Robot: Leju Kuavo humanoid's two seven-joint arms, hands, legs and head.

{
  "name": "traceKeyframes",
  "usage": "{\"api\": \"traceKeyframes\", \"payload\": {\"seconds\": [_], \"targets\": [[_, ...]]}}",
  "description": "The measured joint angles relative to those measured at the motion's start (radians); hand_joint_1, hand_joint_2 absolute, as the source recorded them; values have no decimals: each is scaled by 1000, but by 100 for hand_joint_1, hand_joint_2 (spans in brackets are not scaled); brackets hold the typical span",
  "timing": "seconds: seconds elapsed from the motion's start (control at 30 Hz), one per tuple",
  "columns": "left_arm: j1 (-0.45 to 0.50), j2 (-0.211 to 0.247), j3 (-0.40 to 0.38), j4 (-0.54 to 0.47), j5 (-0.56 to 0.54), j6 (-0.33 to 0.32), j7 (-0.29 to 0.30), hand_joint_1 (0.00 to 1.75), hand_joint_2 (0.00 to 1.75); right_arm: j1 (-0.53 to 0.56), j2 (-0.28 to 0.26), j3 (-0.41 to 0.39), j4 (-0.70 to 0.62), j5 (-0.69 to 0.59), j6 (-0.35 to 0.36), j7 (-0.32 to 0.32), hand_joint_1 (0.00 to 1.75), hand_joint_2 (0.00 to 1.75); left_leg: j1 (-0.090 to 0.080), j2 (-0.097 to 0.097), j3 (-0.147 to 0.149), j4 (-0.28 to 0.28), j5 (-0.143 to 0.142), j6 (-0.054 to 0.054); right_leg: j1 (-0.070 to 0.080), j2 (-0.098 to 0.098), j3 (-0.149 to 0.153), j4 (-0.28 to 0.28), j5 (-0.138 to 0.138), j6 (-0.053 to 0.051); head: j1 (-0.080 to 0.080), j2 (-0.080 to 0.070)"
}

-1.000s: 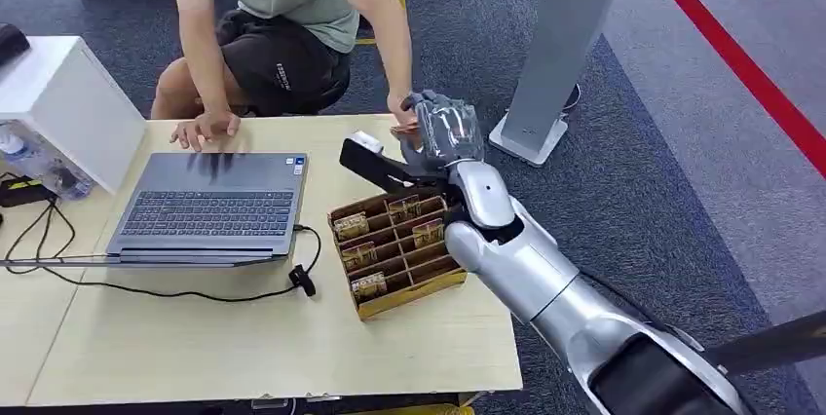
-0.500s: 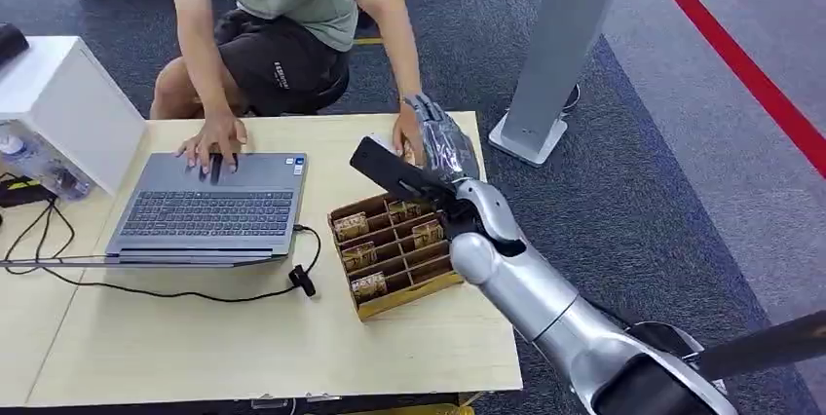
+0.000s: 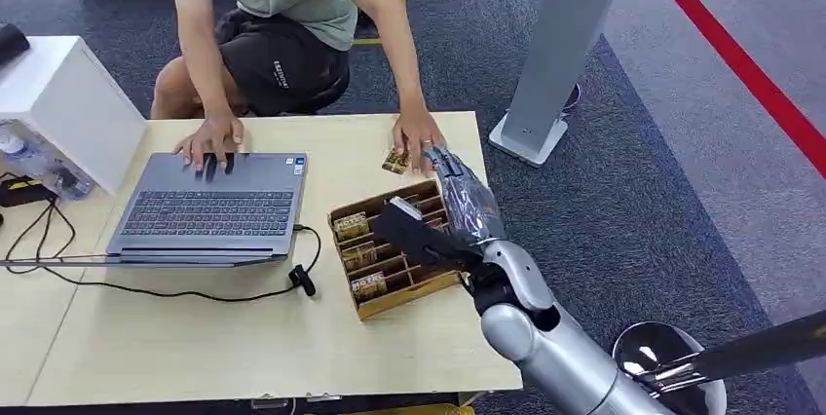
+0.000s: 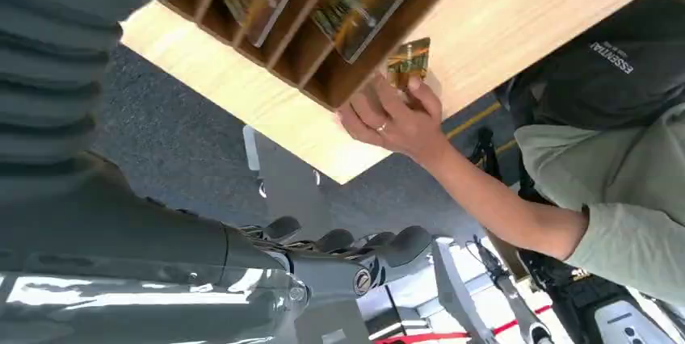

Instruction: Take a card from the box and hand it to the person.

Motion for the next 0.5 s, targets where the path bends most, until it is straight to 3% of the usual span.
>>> {"api": "traceKeyframes", "payload": {"seconds": [0.03,0.37,0.5], "targets": [[0,0,-2,0,-10,8,-7,0,0,21,-9,-3,-25,12,3,2,0,175,0,0,0,0,0,0,0,0,0,0,0,0,0,0],[0,1,-23,0,-32,68,-25,0,0,182,-59,-46,-179,-5,-5,-33,0,175,0,0,0,0,0,0,0,0,0,0,0,0,0,0],[0,0,-31,0,-48,185,-121,0,0,219,-70,-63,-216,-4,-12,-35,0,175,0,0,0,0,0,0,0,0,0,0,0,0,1,0]]}}
